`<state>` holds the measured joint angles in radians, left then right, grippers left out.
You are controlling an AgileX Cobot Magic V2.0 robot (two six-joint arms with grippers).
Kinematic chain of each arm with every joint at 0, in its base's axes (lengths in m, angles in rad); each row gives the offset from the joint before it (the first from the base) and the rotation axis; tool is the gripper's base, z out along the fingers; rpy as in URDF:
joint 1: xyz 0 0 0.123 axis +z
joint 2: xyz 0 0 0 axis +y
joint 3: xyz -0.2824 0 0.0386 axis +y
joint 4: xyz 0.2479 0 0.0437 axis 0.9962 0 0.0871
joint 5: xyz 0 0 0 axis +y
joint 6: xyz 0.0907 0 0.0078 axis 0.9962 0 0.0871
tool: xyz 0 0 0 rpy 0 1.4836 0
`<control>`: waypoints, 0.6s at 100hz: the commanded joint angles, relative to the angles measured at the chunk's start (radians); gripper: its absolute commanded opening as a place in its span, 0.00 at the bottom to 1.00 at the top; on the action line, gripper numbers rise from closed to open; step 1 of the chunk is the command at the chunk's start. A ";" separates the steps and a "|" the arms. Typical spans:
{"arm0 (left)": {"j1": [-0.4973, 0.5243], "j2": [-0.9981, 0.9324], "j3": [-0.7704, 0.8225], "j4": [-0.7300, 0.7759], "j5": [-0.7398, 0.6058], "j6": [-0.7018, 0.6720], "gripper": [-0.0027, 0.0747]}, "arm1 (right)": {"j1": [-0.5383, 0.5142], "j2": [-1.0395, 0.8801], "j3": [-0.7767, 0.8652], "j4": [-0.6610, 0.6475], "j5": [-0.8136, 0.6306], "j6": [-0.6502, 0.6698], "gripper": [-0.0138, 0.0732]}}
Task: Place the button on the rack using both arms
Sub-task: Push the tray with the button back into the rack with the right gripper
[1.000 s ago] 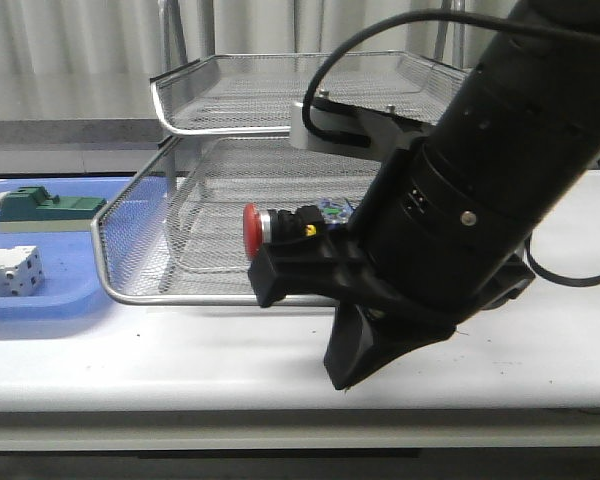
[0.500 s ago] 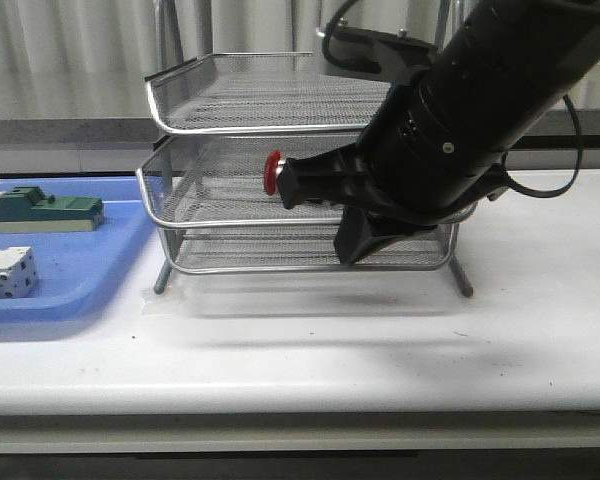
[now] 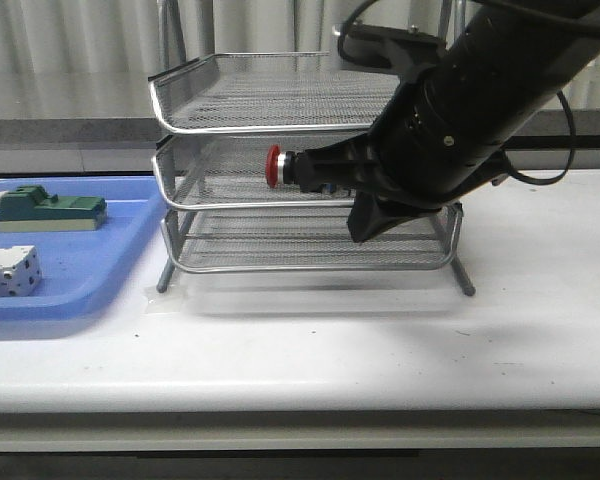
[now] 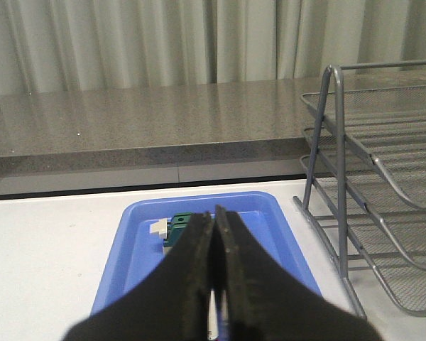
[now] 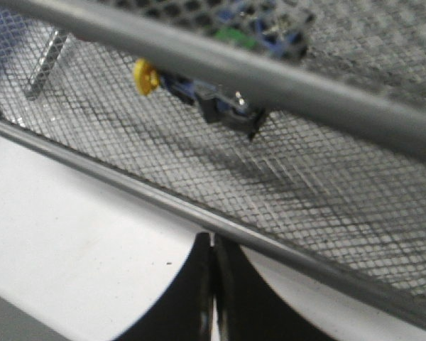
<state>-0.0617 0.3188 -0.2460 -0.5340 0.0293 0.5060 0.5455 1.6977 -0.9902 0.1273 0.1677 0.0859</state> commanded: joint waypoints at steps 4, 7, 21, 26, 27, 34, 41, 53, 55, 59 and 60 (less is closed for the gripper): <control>0.004 0.006 -0.027 -0.011 -0.076 -0.009 0.01 | -0.018 -0.044 -0.039 -0.015 -0.092 -0.009 0.09; 0.004 0.006 -0.027 -0.011 -0.076 -0.009 0.01 | -0.019 -0.044 -0.039 -0.015 -0.089 -0.009 0.09; 0.004 0.006 -0.027 -0.011 -0.076 -0.009 0.01 | -0.018 -0.045 -0.039 -0.015 -0.037 -0.009 0.09; 0.004 0.006 -0.027 -0.011 -0.076 -0.009 0.01 | -0.013 -0.051 -0.039 -0.015 -0.013 -0.009 0.09; 0.004 0.006 -0.027 -0.011 -0.076 -0.009 0.01 | -0.012 -0.052 -0.039 -0.015 -0.007 -0.009 0.09; 0.004 0.006 -0.027 -0.011 -0.076 -0.009 0.01 | -0.002 -0.071 -0.038 -0.015 0.014 -0.009 0.09; 0.004 0.006 -0.027 -0.011 -0.076 -0.009 0.01 | 0.005 -0.102 -0.037 -0.015 0.028 -0.009 0.09; 0.004 0.006 -0.027 -0.011 -0.076 -0.009 0.01 | 0.004 -0.165 -0.037 -0.021 0.076 -0.009 0.09; 0.004 0.006 -0.027 -0.011 -0.076 -0.009 0.01 | 0.001 -0.177 -0.035 -0.027 0.082 -0.009 0.09; 0.004 0.006 -0.027 -0.011 -0.076 -0.009 0.01 | -0.003 -0.203 -0.031 -0.038 0.094 -0.009 0.09; 0.004 0.006 -0.027 -0.011 -0.076 -0.009 0.01 | -0.003 -0.207 -0.030 -0.043 0.097 -0.009 0.09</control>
<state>-0.0617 0.3188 -0.2460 -0.5340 0.0272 0.5060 0.5520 1.5826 -0.9985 0.1169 0.2800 0.0859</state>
